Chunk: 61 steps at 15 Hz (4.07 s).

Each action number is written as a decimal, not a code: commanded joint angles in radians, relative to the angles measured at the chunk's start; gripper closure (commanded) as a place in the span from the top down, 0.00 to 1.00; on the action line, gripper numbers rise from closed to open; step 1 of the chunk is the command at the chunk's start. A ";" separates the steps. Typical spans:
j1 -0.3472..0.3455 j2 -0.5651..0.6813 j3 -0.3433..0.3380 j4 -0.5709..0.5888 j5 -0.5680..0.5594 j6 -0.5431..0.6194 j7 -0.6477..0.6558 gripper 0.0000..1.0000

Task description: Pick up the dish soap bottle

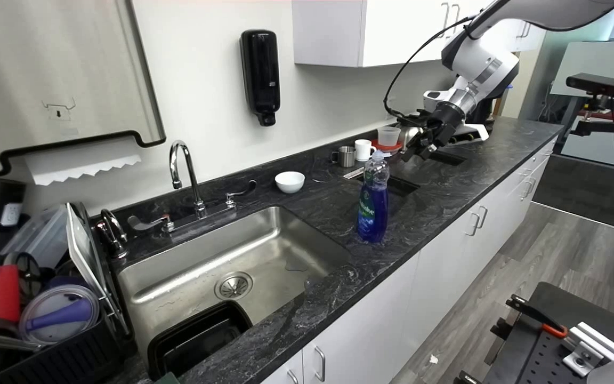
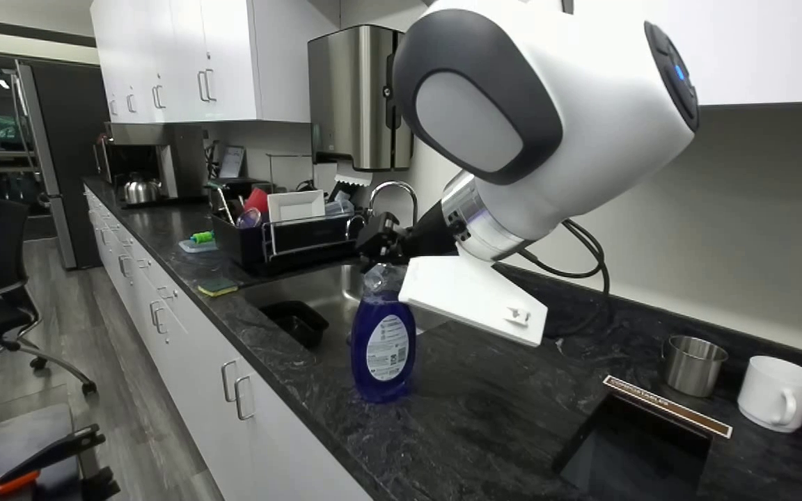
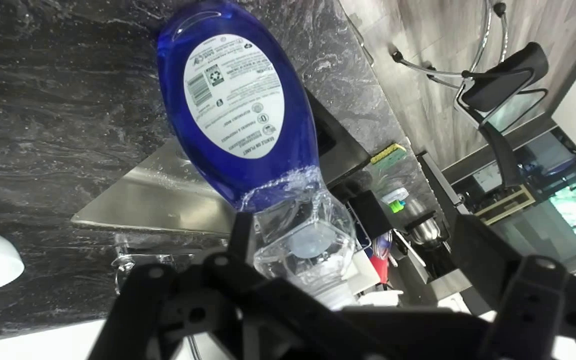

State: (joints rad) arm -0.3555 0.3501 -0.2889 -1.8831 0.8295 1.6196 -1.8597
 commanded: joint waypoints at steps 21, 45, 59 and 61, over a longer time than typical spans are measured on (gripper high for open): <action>-0.097 0.071 0.018 0.065 0.013 -0.033 -0.091 1.00; -0.115 0.253 0.086 0.137 0.270 -0.204 -0.434 1.00; -0.081 0.294 0.090 0.138 0.240 -0.314 -0.496 1.00; -0.077 0.303 0.090 0.138 0.238 -0.312 -0.506 1.00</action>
State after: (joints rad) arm -0.4385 0.6373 -0.1980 -1.7618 1.0877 1.3284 -2.3305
